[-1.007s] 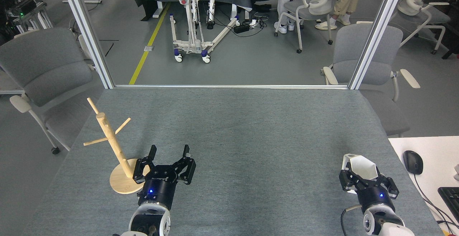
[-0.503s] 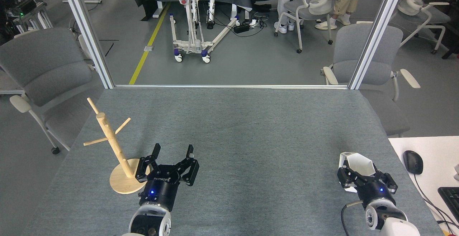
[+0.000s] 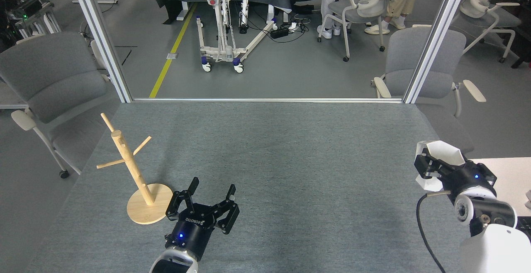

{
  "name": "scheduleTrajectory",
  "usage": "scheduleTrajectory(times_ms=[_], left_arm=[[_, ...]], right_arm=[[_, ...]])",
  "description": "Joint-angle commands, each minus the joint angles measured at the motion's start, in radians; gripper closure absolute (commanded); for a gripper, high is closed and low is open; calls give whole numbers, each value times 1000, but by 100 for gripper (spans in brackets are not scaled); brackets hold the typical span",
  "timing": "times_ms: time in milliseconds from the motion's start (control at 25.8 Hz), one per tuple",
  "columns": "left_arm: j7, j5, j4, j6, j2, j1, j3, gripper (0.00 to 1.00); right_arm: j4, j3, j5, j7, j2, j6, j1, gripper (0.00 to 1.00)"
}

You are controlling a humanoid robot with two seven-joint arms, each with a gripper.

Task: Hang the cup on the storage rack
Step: 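Lift the white cup with the right gripper toward the left gripper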

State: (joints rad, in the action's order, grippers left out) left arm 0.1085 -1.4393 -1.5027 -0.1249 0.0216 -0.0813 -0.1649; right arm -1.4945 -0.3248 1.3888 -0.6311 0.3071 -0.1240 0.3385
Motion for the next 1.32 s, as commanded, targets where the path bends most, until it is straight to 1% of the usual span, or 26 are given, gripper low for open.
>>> scheduleTrajectory(times_ms=[0, 77, 116, 194, 271, 387, 465, 581, 697, 852, 1045, 1200, 1278], left_arm=[[0, -75, 6, -55, -11, 23, -28, 2], [2, -176, 6, -53, -9, 31, -64, 2], [2, -214, 3, -53, -5, 34, -73, 2], [2, -231, -1, -61, -3, 32, -91, 2], [0, -231, 1, -61, 1, 20, -119, 2], [-1, -230, 6, -62, 9, -22, -148, 2], [-1, -230, 13, -61, 14, -54, -166, 2], [-9, -230, 30, -62, 31, -112, -176, 2], [-12, -230, 55, -67, 34, -184, -177, 2], [-13, -231, 104, -98, 52, -235, -182, 2], [-12, -237, 108, -104, 49, -245, -182, 2], [-16, -240, 108, -183, 52, -255, -183, 2], [-16, -242, 111, -208, 54, -270, -197, 2]], right_arm=[[-190, -20, -51, -217, -37, 72, 74, 99], [-222, -10, -51, -256, -89, 133, 140, 100], [-230, 13, -51, -262, -103, 156, 172, 100], [-234, 82, -51, -266, -111, 208, 215, 100], [-251, 147, -51, -266, -105, 294, 244, 100], [-274, 240, -34, -268, -105, 409, 246, 100], [-280, 297, -1, -283, -106, 474, 246, 100], [-299, 368, 33, -381, -109, 535, 247, 100], [-299, 425, 70, -414, -111, 573, 252, 100], [-299, 483, 122, -417, -106, 627, 257, 100], [-299, 535, 125, -412, -105, 655, 243, 100], [-290, 587, 133, -406, -106, 655, 237, 100], [-283, 615, 156, -406, -114, 662, 237, 100]])
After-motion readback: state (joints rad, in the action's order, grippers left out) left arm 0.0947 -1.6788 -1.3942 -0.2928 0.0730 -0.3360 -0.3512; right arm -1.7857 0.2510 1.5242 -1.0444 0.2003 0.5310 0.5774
